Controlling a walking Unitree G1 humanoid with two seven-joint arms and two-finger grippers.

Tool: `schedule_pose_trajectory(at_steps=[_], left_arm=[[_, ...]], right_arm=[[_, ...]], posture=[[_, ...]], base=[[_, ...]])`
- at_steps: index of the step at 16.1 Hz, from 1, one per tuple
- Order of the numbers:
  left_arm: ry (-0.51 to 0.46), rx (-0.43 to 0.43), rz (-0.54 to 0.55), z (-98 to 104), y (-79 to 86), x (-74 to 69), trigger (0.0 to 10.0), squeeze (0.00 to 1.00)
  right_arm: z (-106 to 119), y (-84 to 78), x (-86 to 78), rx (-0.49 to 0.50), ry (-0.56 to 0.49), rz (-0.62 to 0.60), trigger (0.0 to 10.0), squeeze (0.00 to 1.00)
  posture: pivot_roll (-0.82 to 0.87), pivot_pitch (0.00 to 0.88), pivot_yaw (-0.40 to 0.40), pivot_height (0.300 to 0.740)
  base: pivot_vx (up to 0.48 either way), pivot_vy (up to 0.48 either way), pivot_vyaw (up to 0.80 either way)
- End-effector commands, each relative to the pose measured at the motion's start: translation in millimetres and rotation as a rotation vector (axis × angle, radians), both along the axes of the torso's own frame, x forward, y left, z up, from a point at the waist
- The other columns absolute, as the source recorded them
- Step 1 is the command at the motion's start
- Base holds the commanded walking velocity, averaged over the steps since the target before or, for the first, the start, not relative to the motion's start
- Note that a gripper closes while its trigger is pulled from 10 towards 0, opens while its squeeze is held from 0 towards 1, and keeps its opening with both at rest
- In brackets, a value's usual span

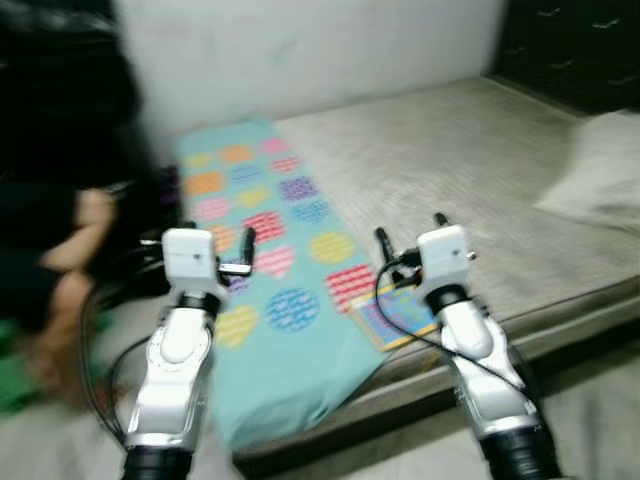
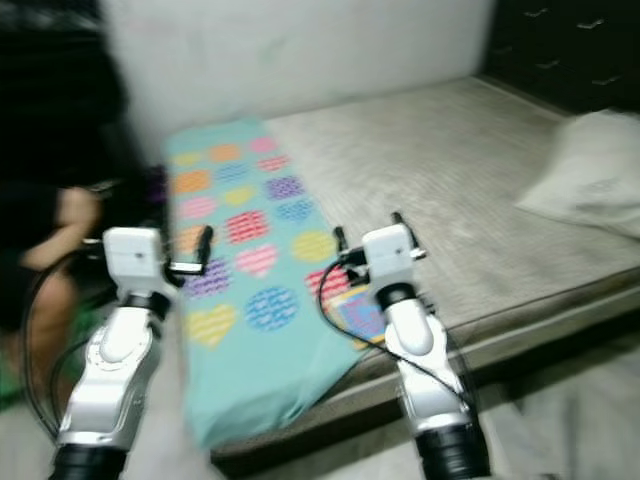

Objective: Clean up the room

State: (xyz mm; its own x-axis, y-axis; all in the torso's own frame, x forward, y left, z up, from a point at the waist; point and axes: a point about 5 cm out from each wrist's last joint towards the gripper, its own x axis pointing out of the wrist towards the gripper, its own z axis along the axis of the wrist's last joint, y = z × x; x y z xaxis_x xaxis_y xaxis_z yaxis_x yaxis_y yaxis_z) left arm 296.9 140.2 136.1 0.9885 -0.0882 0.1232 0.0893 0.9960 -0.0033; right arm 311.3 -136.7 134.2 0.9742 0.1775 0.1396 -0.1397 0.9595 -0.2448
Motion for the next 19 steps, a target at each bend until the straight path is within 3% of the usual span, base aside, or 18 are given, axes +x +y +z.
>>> schedule_pose_trajectory(at_steps=[1, 7, 13, 19], left_arm=[[-0.009, 0.01, 0.01, 3, 5.5, 0.7, 10.0, 0.0], [-0.012, 0.011, -0.004, 3, 3.9, 1.0, 10.0, 0.0], [-0.032, 0.001, -0.066, 6, -1.2, -1.6, 10.0, 0.0], [-0.02, 0.007, -0.057, 2, 12.2, -7.8, 10.0, 0.0]], right_arm=[[6, 5.4, 1.1, 0.014, -0.02, 0.019, 10.0, 0.0], [7, 7.5, 0.7, 0.014, -0.027, 0.033, 10.0, 0.0], [7, 7.1, -0.5, 0.042, -0.032, 0.04, 10.0, 0.0], [3, -7.3, -7.5, 0.056, -0.017, 0.028, 10.0, 0.0]], posture=[[-0.09, 0.0, 0.049, 0.74], [-0.08, 0.0, 0.051, 0.74], [-0.09, 0.0, 0.053, 0.74], [-0.08, 0.0, 0.052, 0.74]], base=[[0.0, 0.0, 0.8], [0.0, 0.0, 0.8], [0.0, 0.0, 0.0], [0.041, 0.0, 0.0]])
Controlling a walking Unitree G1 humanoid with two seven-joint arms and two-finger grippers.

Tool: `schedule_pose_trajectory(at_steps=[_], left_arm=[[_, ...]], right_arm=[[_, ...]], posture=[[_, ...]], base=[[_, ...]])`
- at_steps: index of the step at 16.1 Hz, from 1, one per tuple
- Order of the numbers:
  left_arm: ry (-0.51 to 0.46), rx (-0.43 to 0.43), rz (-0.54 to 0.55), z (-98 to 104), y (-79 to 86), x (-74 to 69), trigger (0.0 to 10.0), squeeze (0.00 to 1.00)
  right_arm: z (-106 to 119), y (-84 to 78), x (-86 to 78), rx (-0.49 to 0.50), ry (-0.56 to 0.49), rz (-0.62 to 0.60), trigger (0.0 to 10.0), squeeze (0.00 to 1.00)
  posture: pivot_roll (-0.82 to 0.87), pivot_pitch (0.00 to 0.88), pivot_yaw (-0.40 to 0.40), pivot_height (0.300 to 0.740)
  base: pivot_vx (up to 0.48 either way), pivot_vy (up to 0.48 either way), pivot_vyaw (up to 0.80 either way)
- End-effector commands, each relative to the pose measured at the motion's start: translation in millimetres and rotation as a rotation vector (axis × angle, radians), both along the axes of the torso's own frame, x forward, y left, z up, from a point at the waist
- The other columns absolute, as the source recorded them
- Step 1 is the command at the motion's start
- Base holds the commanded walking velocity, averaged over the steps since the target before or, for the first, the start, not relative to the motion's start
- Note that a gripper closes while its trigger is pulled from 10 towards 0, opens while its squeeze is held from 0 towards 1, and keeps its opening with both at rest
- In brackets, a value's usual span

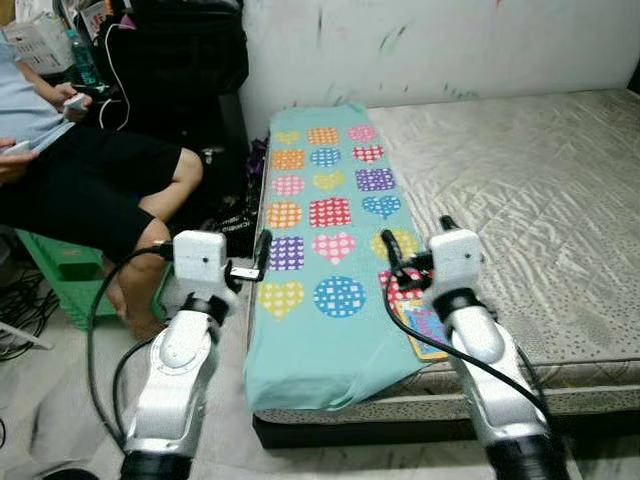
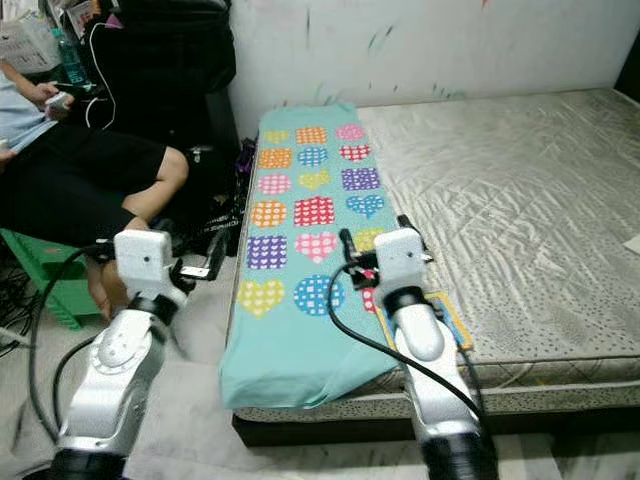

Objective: Clean up the room

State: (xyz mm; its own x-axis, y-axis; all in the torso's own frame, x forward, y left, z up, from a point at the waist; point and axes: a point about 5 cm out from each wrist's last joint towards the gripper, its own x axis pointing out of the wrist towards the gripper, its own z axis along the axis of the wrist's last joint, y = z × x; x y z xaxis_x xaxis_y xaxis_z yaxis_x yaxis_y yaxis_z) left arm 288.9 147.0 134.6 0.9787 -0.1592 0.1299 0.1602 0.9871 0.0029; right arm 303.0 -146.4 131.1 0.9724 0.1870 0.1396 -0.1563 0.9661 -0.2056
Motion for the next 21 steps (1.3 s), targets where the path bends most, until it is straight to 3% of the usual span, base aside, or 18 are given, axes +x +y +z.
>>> schedule_pose_trajectory(at_steps=[1, 4, 12, 19, 21], left_arm=[[-0.005, 0.01, 0.028, 2, 12.6, -2.8, 10.0, 0.0], [0.009, 0.022, 0.047, -2, 23.1, -7.5, 10.0, 0.0], [0.013, 0.022, 0.042, -2, 22.0, -6.4, 10.0, 0.0], [0.041, -0.002, 0.087, -4, 24.2, -3.9, 10.0, 0.0], [0.04, -0.001, 0.085, -4, 22.9, -3.1, 10.0, 0.0]], right_arm=[[2, -5.5, -3.9, 0.002, -0.013, 0.002, 10.0, 0.0], [-2, -15.3, -9.9, -0.012, 0.001, -0.013, 10.0, 0.0], [-1, -15.6, -10.2, -0.012, 0.003, -0.018, 10.0, 0.0], [-2, -19.9, -11.3, -0.02, 0.007, -0.027, 10.0, 0.0], [-2, -19.7, -11.1, -0.022, 0.007, -0.026, 10.0, 0.0]], posture=[[-0.08, 0.0, 0.052, 0.74], [-0.09, 0.0, 0.054, 0.74], [-0.09, 0.0, 0.055, 0.74], [-0.09, 0.0, 0.055, 0.74], [-0.09, 0.0, 0.055, 0.74]], base=[[0.251, 0.0, 0.0], [0.267, 0.0, 0.0], [0.289, 0.0, 0.0], [0.0, 0.0, 0.0], [0.0, 0.392, 0.0]])
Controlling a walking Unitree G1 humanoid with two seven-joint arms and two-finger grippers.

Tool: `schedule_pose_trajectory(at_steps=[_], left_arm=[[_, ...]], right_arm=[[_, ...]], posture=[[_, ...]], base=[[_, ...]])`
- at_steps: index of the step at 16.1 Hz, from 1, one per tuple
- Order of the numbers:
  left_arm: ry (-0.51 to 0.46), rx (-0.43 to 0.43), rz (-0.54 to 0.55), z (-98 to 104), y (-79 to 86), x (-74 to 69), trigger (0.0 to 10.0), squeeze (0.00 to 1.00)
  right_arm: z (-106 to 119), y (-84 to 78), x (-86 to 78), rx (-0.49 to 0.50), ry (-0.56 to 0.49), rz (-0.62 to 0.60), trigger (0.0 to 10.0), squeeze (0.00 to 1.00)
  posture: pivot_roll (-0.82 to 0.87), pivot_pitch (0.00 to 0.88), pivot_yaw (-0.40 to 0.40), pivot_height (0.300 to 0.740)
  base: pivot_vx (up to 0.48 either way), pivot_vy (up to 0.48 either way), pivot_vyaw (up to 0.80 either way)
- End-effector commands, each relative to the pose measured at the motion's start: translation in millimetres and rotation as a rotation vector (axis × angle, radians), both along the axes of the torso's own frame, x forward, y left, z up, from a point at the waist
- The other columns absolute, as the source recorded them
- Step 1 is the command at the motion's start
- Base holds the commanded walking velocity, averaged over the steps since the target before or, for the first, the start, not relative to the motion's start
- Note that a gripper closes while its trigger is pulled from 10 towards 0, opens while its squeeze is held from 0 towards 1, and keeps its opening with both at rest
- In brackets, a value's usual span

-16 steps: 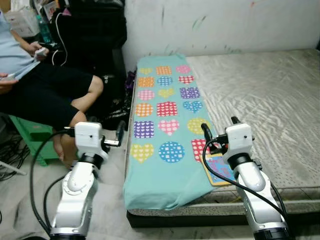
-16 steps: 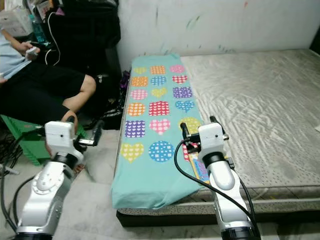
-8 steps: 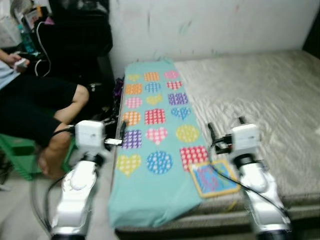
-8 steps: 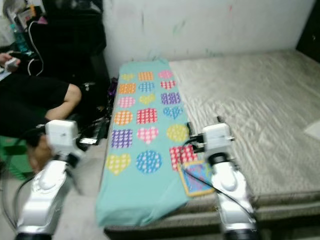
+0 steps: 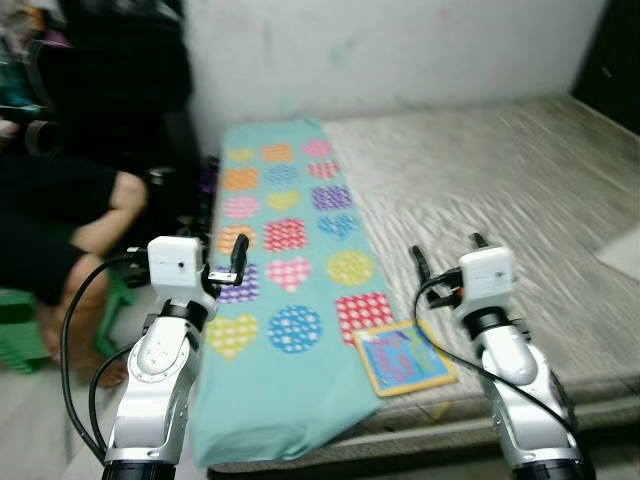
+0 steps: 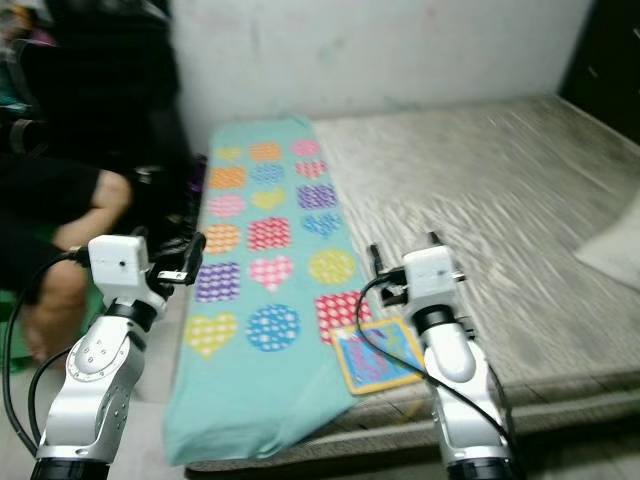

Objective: Clean up the room

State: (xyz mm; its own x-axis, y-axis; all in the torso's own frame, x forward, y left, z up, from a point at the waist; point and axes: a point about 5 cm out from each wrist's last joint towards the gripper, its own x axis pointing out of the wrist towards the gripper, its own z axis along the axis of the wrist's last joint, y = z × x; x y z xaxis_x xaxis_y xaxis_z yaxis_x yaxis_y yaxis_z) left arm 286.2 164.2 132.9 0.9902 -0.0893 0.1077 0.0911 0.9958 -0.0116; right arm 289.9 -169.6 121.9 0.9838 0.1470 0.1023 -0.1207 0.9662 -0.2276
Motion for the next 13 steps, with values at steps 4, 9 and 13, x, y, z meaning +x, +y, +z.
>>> schedule_pose_trajectory(at_steps=[4, 9, 13], left_arm=[[0.006, 0.016, 0.008, -1.1, 3.6, 0.3, 10.0, 0.0], [-0.004, 0.018, 0.003, 0.1, 1.8, 0.7, 10.0, 0.0], [-0.006, 0.025, 0.0, 0.5, 1.3, 1.1, 10.0, 0.0]], right_arm=[[7.7, 3.8, 3.0, 0.005, -0.027, 0.022, 10.0, 0.0], [7.6, 4.7, 3.8, 0.002, -0.027, 0.025, 10.0, 0.0], [8.0, 6.3, 4.9, 0.001, -0.029, 0.03, 10.0, 0.0]], posture=[[-0.09, 0.0, 0.053, 0.74], [-0.09, 0.0, 0.054, 0.74], [-0.09, 0.0, 0.053, 0.74]], base=[[0.0, 0.34, 0.0], [0.0, 0.0, 0.0], [0.0, 0.0, 0.0]])
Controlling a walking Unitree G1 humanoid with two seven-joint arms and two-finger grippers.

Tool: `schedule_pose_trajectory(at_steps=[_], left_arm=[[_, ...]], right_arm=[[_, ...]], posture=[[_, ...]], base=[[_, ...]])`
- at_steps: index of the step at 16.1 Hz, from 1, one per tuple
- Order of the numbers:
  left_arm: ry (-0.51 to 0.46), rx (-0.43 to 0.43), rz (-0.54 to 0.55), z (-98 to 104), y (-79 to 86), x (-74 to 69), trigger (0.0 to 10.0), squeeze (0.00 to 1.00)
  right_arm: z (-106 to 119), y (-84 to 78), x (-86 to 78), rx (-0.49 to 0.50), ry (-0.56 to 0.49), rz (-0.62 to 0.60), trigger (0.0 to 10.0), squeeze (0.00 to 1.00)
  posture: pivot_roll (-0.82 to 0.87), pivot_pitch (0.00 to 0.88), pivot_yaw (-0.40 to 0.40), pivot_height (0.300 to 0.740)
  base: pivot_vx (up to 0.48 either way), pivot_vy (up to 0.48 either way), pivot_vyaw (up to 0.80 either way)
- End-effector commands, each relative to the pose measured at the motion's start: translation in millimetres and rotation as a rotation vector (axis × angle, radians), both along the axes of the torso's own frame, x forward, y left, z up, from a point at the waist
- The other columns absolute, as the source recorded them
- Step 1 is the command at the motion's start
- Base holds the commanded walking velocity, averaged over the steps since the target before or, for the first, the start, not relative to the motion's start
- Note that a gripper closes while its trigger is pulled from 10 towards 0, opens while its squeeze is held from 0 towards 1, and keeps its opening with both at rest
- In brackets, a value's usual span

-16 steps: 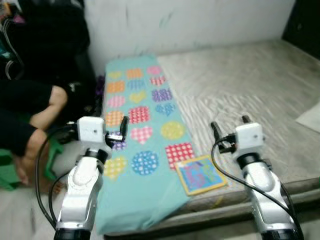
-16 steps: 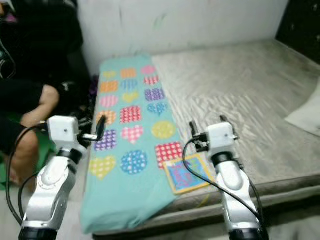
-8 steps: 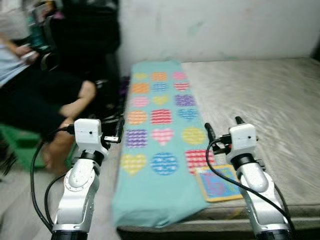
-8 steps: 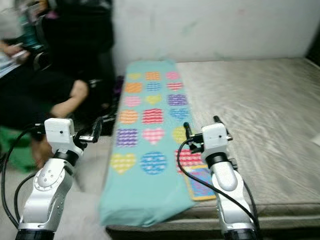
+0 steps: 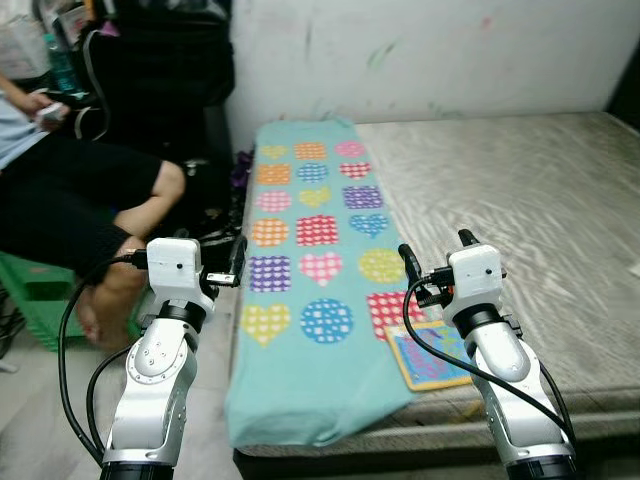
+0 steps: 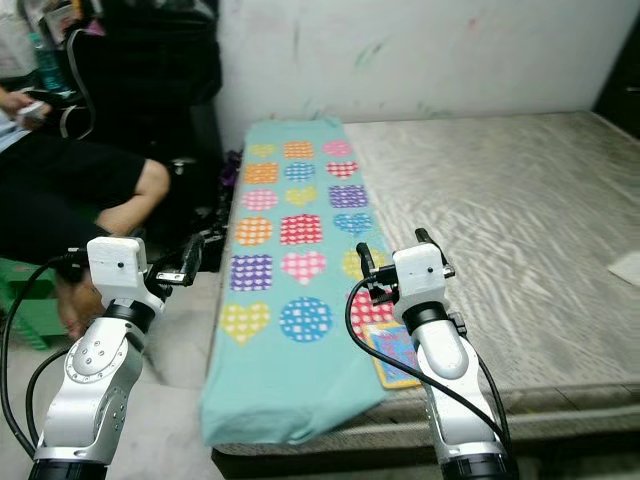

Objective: Clean up the room

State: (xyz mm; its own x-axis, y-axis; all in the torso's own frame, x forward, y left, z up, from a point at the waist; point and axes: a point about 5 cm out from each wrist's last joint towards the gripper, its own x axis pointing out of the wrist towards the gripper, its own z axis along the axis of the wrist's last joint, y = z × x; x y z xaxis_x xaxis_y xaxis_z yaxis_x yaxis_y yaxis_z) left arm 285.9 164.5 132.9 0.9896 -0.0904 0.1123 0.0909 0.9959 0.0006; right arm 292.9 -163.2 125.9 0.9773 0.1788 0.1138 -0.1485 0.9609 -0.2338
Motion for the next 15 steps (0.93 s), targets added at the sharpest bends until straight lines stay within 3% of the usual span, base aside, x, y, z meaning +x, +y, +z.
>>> schedule_pose_trajectory(at_steps=[1, 6, 15], left_arm=[[-0.001, 0.017, -0.004, 0.7, 0.1, 1.4, 10.0, 0.0], [0.0, 0.012, -0.018, 0.7, -1.7, 1.6, 10.0, 0.0], [-0.001, 0.016, -0.027, 0.9, -3.6, 1.8, 10.0, 0.0]], right_arm=[[4.5, 1.0, 2.5, -0.004, -0.02, 0.006, 10.0, 0.0], [4.2, 3.4, 2.8, -0.027, -0.026, 0.014, 10.0, 0.0], [3.2, 4.6, 4.8, -0.035, -0.027, 0.016, 10.0, 0.0]], posture=[[-0.09, 0.0, 0.053, 0.74], [-0.09, 0.0, 0.054, 0.74], [-0.09, 0.0, 0.053, 0.74]], base=[[0.0, 0.0, 0.0], [0.0, 0.0, 0.8], [0.0, 0.0, 0.0]])
